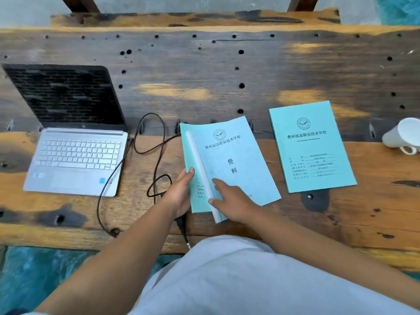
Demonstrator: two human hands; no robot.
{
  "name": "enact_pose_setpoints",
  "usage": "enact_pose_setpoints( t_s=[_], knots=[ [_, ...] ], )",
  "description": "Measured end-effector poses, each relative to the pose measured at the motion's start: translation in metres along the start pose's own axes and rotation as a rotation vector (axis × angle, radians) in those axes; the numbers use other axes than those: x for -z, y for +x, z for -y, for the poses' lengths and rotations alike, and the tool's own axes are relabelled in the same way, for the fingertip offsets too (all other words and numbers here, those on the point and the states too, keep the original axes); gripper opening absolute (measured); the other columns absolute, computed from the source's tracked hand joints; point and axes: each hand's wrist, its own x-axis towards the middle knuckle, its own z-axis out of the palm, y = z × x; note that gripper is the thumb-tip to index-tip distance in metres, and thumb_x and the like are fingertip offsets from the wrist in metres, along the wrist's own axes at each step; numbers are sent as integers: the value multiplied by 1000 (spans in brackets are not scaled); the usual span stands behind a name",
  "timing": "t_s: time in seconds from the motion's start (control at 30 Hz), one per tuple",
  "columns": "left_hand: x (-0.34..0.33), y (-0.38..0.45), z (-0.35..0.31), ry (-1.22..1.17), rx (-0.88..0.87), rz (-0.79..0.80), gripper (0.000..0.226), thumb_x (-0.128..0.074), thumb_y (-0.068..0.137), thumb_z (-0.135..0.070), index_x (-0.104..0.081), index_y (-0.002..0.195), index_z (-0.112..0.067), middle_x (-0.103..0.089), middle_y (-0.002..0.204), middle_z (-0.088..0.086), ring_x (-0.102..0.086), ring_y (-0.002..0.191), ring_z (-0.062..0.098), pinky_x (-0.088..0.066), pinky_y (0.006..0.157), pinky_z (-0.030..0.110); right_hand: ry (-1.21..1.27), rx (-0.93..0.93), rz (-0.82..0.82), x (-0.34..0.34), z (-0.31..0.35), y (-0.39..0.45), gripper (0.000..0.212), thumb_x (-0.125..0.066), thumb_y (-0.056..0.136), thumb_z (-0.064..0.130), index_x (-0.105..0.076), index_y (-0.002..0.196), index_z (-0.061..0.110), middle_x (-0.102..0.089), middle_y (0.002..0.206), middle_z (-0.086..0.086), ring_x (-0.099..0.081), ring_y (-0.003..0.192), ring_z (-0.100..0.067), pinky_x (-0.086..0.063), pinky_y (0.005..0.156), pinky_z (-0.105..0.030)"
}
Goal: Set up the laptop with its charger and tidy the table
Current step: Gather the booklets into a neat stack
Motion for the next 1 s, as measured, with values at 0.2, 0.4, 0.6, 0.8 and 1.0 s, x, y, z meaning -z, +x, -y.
enact_pose_setpoints(
  t_s=[0.2,0.4,0.6,0.8,1.0],
  knots=[
    [10,5,10,59,33,-38,36,-56,96,-7,-54,130,-20,-67,125,14,-66,109,35,-54,90,53,-188,-82,-57,12,-60,-2,88,-52,81,70,-10,152,38,4,163,2,9,148,-24,-6,119,-46],
    [5,2,8,232,20,-188,56,-52,94,7,-49,136,-29,-68,120,10,-71,98,32,-58,79,58,-478,-252,-78,27,-120,-17,97,-56,75,72,12,142,56,22,160,2,12,146,-38,-9,114,-58],
    [23,-29,-40,335,-72,-219,58,-54,93,4,-50,136,-35,-71,111,9,-73,91,33,-60,68,51,-537,-275,-129,23,-115,-14,94,-54,77,71,7,145,51,16,160,0,-1,143,-39,-19,110,-55],
    [58,-71,-101,386,-272,-431,51,-51,93,7,-55,127,-31,-68,114,3,-67,101,34,-58,78,52,-554,-269,-138,22,-110,-13,92,-56,79,65,2,149,46,12,160,-6,-14,137,-42,-26,107,-52],
    [53,-87,-82,142,-232,-245,59,-51,91,8,-60,118,-43,-71,116,4,-71,100,30,-58,76,53,-572,-250,-126,15,-104,-17,87,-57,83,57,-2,150,43,6,158,-11,-22,129,-41,-31,106,-51]
  ],
)
